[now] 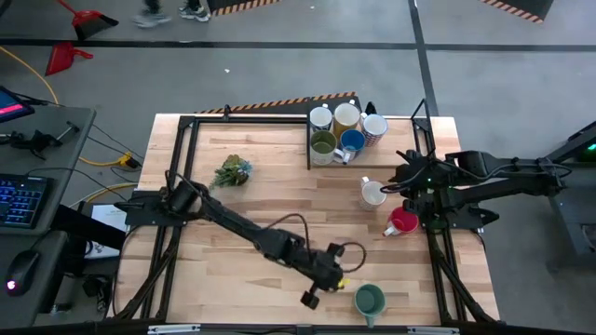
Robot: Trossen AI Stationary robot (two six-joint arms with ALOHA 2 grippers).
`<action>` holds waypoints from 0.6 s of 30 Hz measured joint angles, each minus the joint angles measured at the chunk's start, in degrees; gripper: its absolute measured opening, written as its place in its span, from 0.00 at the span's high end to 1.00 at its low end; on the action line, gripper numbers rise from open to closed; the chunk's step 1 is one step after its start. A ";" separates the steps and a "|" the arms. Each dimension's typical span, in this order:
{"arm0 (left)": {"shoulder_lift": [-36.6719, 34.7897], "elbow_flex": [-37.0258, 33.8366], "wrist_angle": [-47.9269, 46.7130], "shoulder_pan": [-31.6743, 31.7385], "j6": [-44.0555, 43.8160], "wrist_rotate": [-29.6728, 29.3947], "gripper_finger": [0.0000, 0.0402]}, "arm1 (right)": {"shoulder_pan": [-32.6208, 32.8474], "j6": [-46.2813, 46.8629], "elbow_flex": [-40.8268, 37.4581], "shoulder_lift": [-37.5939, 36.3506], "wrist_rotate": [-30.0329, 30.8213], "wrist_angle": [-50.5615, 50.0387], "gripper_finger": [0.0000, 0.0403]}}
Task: Place coffee mugs
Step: Adjust the green mug on the table
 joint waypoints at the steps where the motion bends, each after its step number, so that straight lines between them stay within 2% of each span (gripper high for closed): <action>1: 0.70 0.00 2.45 -0.52 -0.53 -0.68 1.00 | 0.00 0.23 0.00 0.00 -0.13 -0.04 0.78; 5: 2.12 0.00 7.48 -1.98 -1.01 -3.40 1.00 | 0.00 1.44 0.00 0.00 -0.15 -0.03 0.78; 9: 2.05 0.00 7.92 -2.59 -0.72 -6.40 1.00 | 0.00 1.98 0.00 0.08 -0.29 0.71 0.78; 18: 1.92 0.08 15.03 -4.28 0.00 -7.65 1.00 | 0.00 -0.04 0.00 0.11 -0.79 1.98 0.78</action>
